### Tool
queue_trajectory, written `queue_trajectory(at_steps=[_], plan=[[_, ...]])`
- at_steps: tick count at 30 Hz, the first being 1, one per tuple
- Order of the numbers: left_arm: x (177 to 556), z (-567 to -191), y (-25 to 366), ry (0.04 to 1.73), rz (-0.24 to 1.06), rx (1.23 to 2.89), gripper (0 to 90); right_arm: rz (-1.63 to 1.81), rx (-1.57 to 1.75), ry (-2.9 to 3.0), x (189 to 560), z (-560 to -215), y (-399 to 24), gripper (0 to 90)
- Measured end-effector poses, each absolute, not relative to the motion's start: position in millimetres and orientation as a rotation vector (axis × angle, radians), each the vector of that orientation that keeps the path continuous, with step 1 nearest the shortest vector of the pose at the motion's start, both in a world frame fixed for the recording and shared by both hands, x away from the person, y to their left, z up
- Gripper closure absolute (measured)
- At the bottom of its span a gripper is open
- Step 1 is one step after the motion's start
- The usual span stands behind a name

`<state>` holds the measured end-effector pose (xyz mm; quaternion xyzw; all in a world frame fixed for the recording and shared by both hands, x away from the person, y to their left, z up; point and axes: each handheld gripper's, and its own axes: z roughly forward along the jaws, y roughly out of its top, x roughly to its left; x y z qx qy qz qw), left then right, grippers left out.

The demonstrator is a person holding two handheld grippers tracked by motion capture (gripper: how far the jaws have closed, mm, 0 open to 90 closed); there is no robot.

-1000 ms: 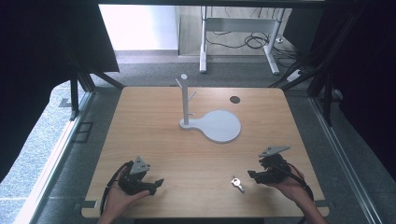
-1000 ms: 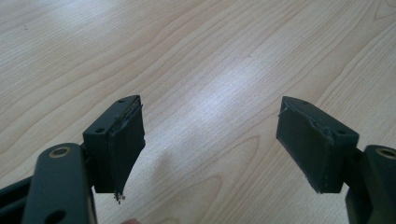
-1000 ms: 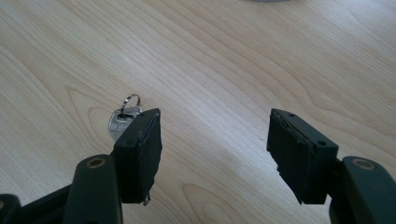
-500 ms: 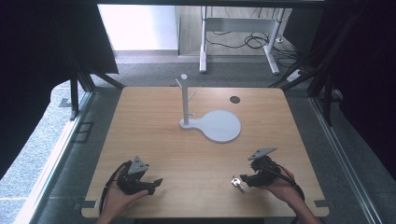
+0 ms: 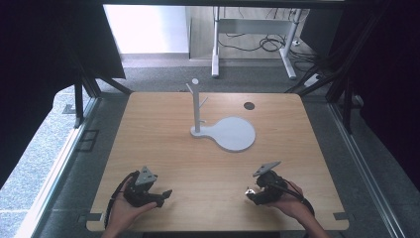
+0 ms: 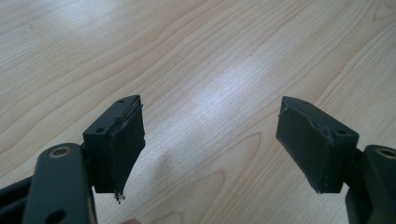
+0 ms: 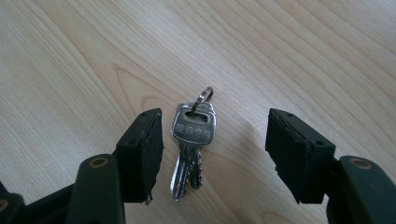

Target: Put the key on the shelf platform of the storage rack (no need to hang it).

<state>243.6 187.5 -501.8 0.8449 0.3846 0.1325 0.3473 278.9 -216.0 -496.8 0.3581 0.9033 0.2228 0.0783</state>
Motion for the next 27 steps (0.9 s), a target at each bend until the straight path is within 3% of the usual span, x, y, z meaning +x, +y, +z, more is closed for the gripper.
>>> queue_trajectory(at_steps=[14,27], plan=[[243,-501,187,0.992,0.345,2.190,23.7,0.593,1.059,2.745,277,-505,-206,37.8],[242,-500,188,0.993,0.346,2.188,23.8,0.540,1.041,2.766,277,-507,-198,46.7]])
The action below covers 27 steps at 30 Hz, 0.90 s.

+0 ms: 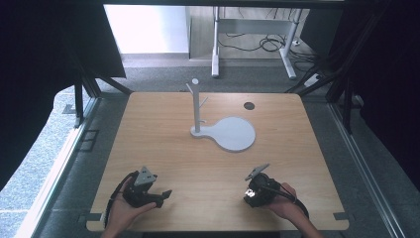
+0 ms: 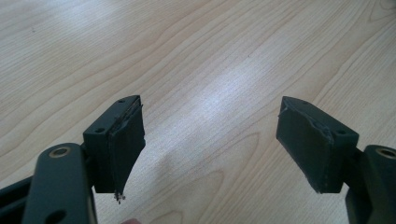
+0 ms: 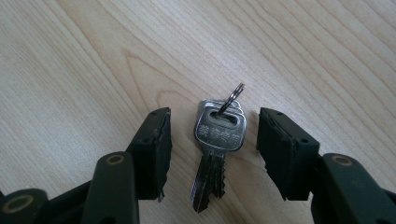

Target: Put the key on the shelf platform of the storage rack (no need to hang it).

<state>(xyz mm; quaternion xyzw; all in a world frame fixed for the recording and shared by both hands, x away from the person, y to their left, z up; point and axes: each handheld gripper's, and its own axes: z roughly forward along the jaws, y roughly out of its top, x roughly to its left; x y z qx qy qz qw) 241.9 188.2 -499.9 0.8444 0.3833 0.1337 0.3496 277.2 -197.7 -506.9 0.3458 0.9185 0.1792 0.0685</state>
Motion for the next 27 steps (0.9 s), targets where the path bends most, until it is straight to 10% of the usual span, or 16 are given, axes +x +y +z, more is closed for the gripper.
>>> queue_trajectory(at_steps=[27], plan=[[242.8,-502.0,189.3,0.996,0.343,2.192,23.8,0.481,1.069,2.787,284.7,-502.4,-196.8,67.8]])
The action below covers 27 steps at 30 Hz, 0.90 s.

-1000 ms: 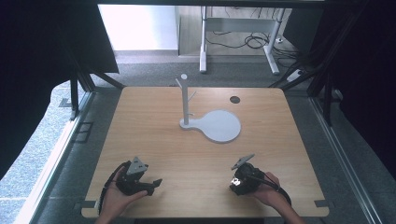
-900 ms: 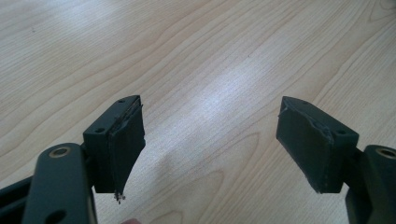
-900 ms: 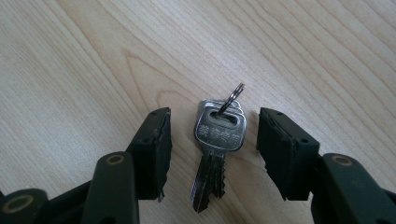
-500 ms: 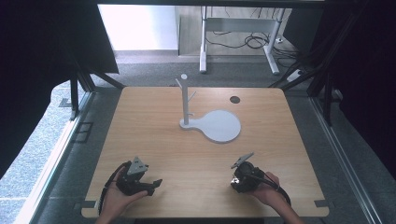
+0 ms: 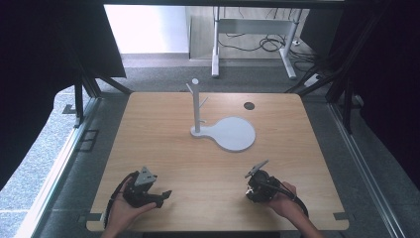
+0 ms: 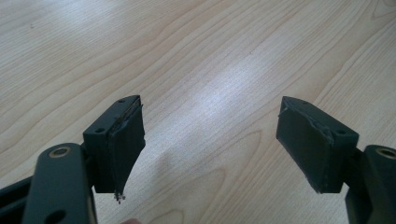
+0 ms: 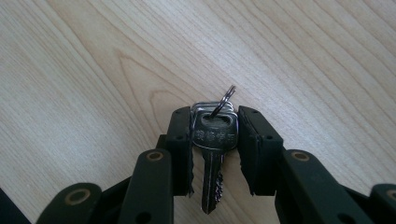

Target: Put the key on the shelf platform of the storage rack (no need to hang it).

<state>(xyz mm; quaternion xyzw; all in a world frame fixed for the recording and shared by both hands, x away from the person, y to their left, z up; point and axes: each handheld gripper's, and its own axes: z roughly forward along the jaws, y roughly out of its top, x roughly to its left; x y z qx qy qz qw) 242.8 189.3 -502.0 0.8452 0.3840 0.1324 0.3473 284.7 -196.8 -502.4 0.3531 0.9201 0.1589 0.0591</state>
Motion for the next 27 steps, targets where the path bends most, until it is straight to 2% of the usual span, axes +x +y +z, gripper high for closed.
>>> queue_trajectory(at_steps=[27], plan=[[243,-500,193,0.998,0.348,2.183,23.7,0.536,1.003,2.722,291,-438,-206,68.1]])
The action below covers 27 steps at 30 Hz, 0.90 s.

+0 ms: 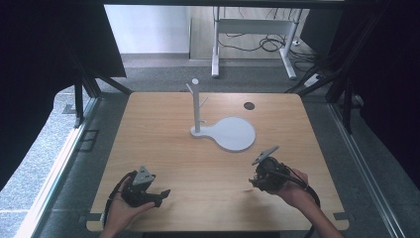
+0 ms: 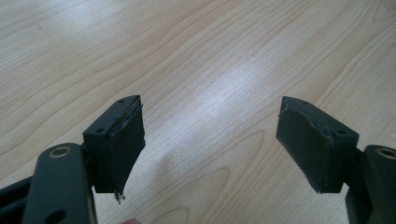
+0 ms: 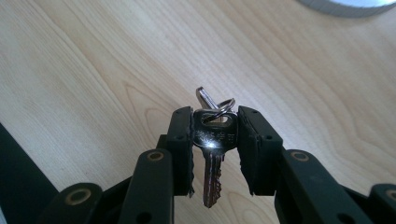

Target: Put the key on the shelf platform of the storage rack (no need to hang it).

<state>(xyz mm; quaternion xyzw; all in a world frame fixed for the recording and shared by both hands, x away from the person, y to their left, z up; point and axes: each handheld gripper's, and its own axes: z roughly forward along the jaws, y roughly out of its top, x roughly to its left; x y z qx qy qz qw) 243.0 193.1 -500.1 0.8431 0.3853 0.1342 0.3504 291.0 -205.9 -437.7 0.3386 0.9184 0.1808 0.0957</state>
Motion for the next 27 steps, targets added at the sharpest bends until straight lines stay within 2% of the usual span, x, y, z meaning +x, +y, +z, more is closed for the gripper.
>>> queue_trajectory(at_steps=[27], plan=[[244,-501,196,1.009,0.349,2.179,23.7,0.554,1.009,2.691,317,-418,-205,68.2]])
